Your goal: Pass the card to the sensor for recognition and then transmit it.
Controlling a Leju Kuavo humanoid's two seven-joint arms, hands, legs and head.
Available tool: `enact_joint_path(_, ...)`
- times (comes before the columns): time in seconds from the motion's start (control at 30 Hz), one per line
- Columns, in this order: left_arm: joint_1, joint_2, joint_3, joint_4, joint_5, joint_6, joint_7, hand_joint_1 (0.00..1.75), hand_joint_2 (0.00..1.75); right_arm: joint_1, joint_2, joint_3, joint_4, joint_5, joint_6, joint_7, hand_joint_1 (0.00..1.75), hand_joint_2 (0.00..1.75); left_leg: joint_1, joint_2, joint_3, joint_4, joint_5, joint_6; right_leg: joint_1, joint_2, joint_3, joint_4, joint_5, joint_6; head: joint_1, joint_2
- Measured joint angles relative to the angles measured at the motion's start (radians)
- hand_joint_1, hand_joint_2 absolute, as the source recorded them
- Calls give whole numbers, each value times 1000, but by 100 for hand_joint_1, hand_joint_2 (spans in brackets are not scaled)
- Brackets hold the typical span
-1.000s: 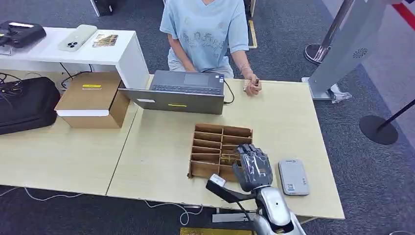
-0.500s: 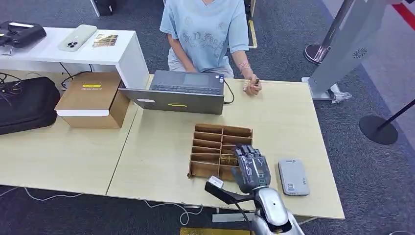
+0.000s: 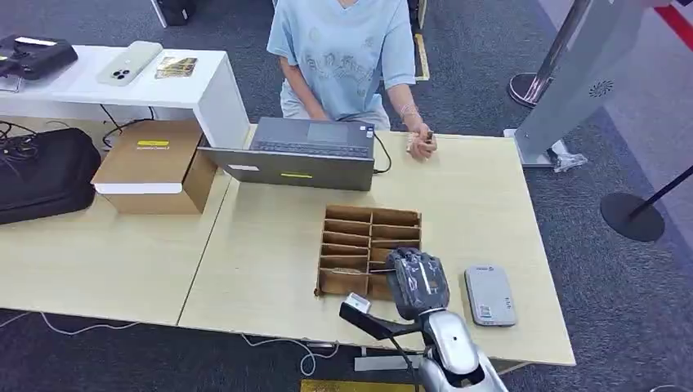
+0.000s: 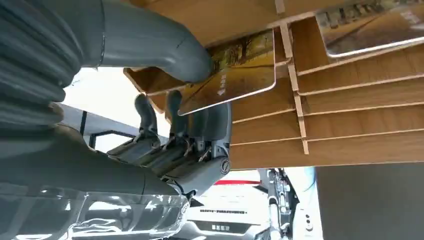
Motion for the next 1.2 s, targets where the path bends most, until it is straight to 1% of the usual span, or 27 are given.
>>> enact_joint_path(0.1, 0, 1, -10, 0, -3, 2, 2, 0, 0, -1, 0, 0, 0, 0, 0, 2, 131, 175, 0, 0, 0, 0, 0, 0, 0, 0, 0, 0, 0, 0, 0, 0)
enact_joint_path(0.13, 0, 2, -13, 0, -3, 2, 3, 0, 0, -1, 0, 0, 0, 0, 0, 1, 134, 175, 0, 0, 0, 0, 0, 0, 0, 0, 0, 0, 0, 0, 0, 0)
enact_joint_path(0.17, 0, 3, -14, 0, -3, 3, 3, 0, 0, -2, 0, 0, 0, 0, 0, 1, 133, 175, 0, 0, 0, 0, 0, 0, 0, 0, 0, 0, 0, 0, 0, 0)
enact_joint_path(0.23, 0, 5, -16, 0, -5, 5, 3, 0, 0, -4, 0, 0, 2, 0, 0, 1, 138, 175, 0, 0, 0, 0, 0, 0, 0, 0, 0, 0, 0, 0, 0, 0)
enact_joint_path(0.43, 0, 6, -19, 0, -6, 6, 5, 0, 0, -6, 0, 1, 5, 0, 0, -1, 138, 175, 0, 0, 0, 0, 0, 0, 0, 0, 0, 0, 0, 0, 0, 0)
enact_joint_path(0.47, 0, 8, -20, 0, -10, 7, 5, 0, 0, -6, 0, 1, 5, -1, -1, -2, 143, 175, 0, 0, 0, 0, 0, 0, 0, 0, 0, 0, 0, 0, 0, 0)
enact_joint_path(0.5, 0, 8, -20, 0, -13, 7, 5, 0, 0, -7, 0, 1, 6, -1, -1, -2, 141, 175, 0, 0, 0, 0, 0, 0, 0, 0, 0, 0, 0, 0, 0, 0)
enact_joint_path(0.53, 0, 11, -33, 0, -24, 10, 21, 0, 0, -10, 0, 1, 9, -4, -2, -3, 159, 175, 0, 0, 0, 0, 0, 0, 0, 0, 0, 0, 0, 0, 0, 0)
enact_joint_path(0.57, 0, 14, -37, 0, -27, 10, 21, 0, 0, -10, 0, 1, 9, -5, -3, -3, 164, 175, 0, 0, 0, 0, 0, 0, 0, 0, 0, 0, 0, 0, 0, 0)
enact_joint_path(0.6, 0, 14, -38, 0, -30, 10, 21, 0, 0, -10, 0, 1, 9, -8, -4, -6, 175, 175, 0, 0, 0, 0, 0, 0, 0, 0, 0, 0, 0, 0, 0, 0)
enact_joint_path(0.7, 0, 17, -45, 0, -34, 13, 22, 0, 0, -9, 0, 1, 5, -34, -14, -16, 175, 175, 0, 0, 0, 0, 0, 0, 0, 0, 0, 0, 0, 0, 0, 0)
enact_joint_path(0.77, 1, 18, -48, 0, -38, 15, 22, 0, 0, -7, 0, -1, -10, -79, -27, -43, 175, 175, 0, 0, 0, 0, 0, 0, 0, 0, 0, 0, 0, 0, 0, 0)
enact_joint_path(0.97, 3, 24, -64, 0, -48, 17, 22, 0, 0, 16, 0, -29, -99, -289, -29, -169, 175, 175, 0, 0, 0, 0, 0, 0, 0, 0, 0, 0, 0, 0, 0, 0)
enact_joint_path(1.07, 4, 25, -71, 0, -53, 19, 22, 0, 0, 31, 0, -47, -155, -406, -16, -245, 175, 175, 0, 0, 0, 0, 0, 0, 0, 0, 0, 0, 0, 0, 0, 0)
enact_joint_path(1.2, 5, 26, -77, 0, -65, 21, 23, 0, 0, 45, 5, -70, -218, -541, 20, -326, 175, 175, 0, 0, 0, 0, 0, 0, 0, 0, 0, 0, 0, 0, 0, 0)
